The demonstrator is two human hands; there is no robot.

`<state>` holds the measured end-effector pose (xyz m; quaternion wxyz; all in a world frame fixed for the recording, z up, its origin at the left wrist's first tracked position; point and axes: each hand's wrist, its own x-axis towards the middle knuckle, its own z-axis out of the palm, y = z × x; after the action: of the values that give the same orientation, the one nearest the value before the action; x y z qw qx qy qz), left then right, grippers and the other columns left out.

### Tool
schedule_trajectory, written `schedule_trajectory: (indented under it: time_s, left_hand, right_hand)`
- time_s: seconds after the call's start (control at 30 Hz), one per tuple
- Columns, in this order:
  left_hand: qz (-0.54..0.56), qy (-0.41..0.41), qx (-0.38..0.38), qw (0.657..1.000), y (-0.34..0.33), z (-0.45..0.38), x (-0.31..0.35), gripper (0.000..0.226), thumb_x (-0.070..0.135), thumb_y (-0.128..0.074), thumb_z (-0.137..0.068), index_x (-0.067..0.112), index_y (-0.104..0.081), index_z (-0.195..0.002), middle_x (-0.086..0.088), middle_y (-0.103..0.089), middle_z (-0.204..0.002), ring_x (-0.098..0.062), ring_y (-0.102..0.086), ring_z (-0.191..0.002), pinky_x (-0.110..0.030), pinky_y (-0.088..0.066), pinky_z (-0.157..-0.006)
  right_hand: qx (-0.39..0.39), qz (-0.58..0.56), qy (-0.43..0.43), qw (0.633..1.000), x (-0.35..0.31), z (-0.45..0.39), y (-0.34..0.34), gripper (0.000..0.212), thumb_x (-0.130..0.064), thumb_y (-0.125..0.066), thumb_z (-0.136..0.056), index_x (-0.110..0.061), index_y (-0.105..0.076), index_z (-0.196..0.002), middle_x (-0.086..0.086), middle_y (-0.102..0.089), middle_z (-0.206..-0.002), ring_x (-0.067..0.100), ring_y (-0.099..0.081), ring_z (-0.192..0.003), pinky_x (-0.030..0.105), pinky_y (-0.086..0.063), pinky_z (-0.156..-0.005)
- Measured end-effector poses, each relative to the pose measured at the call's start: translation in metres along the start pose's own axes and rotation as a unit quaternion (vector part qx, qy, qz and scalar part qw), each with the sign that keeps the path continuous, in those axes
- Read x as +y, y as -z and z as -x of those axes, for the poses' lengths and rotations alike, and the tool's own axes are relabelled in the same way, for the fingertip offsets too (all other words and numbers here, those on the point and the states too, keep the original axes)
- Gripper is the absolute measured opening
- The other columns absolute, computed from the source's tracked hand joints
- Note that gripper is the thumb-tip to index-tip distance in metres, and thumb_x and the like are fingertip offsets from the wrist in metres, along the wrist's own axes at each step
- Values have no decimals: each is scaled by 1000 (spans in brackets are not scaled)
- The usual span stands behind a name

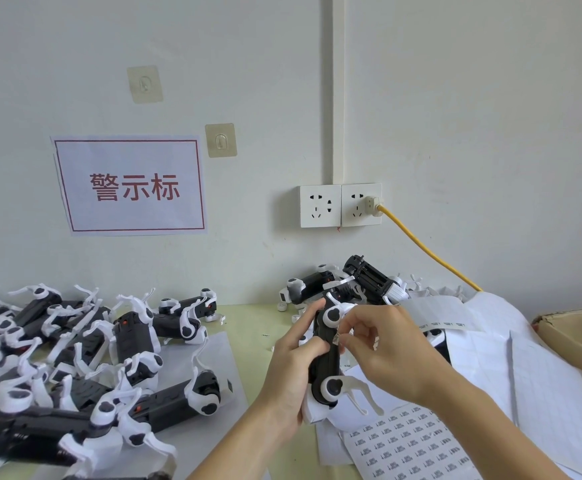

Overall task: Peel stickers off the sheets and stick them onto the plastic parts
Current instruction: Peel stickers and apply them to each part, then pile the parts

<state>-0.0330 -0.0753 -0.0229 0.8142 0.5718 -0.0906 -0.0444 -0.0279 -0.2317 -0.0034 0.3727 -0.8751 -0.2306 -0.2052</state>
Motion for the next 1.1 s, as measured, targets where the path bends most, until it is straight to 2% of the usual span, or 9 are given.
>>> schedule_trajectory:
  time_s: [0.1,0.27,0.47,0.63,0.83,0.97,1.03,1.1]
  left_hand:
    - [-26,-4,10,1000,0,-1,-1,54,-1,-52,-91,42,-69,-120,-8,-70,-87,-19,-62,-71,-28,-50,-68]
    - [-54,-6,21,998,2,-1,-3,55,-1,-54,-91,45,-70,-117,-11,-65,-87,-22,-61,-74,-33,-47,-74]
    - [-60,-4,25,998,2,-1,-4,55,0,-54,-91,47,-70,-115,-10,-67,-89,-19,-64,-75,-32,-48,-76]
    - [-67,-14,23,997,2,-2,-5,48,7,-63,-91,49,-70,-114,-9,-70,-87,-19,-66,-75,-32,-51,-80]
    - [-82,-32,23,996,2,-2,-8,51,5,-63,-90,51,-69,-111,-4,-67,-74,-17,-61,-65,-26,-50,-68]
    - [-119,-55,25,991,2,-1,-8,49,5,-63,-88,51,-69,-106,0,-62,-65,-14,-55,-59,-19,-48,-58]
    - [-127,-66,27,989,2,0,-7,46,10,-64,-82,50,-68,-105,-1,-62,-65,-14,-52,-57,-19,-47,-56]
    - [-130,-73,29,988,0,1,-5,46,17,-62,-72,49,-68,-105,-1,-63,-68,-15,-51,-56,-21,-47,-56]
  right_hand:
    - [1,24,11,1000,-1,0,-1,22,-23,-69,-90,-33,-62,-72,3,-57,-60,19,-51,-57,30,-45,-58]
    - [-1,51,12,999,-3,0,0,24,-26,-69,-90,-34,-59,-70,-9,-48,-51,12,-43,-50,22,-38,-52]
    - [-6,76,15,997,-6,0,1,31,-24,-69,-91,-39,-55,-67,-16,-50,-50,11,-45,-50,17,-37,-53]
    - [-3,86,18,996,-7,0,2,28,-23,-69,-91,-38,-57,-70,-19,-51,-52,9,-48,-54,16,-39,-54]
    - [-4,93,12,996,-8,-1,2,27,-23,-69,-90,-38,-58,-69,-19,-51,-50,8,-49,-53,17,-39,-55]
    - [-8,98,4,995,-9,0,1,23,-26,-69,-90,-37,-61,-72,-24,-53,-54,5,-50,-55,17,-33,-50]
    - [-6,99,-1,995,-10,0,0,16,-28,-69,-90,-33,-66,-75,-23,-52,-53,3,-50,-56,17,-31,-51]
    - [7,106,-4,994,-11,-1,0,12,-29,-70,-89,-30,-71,-77,-15,-50,-49,4,-50,-57,17,-30,-52]
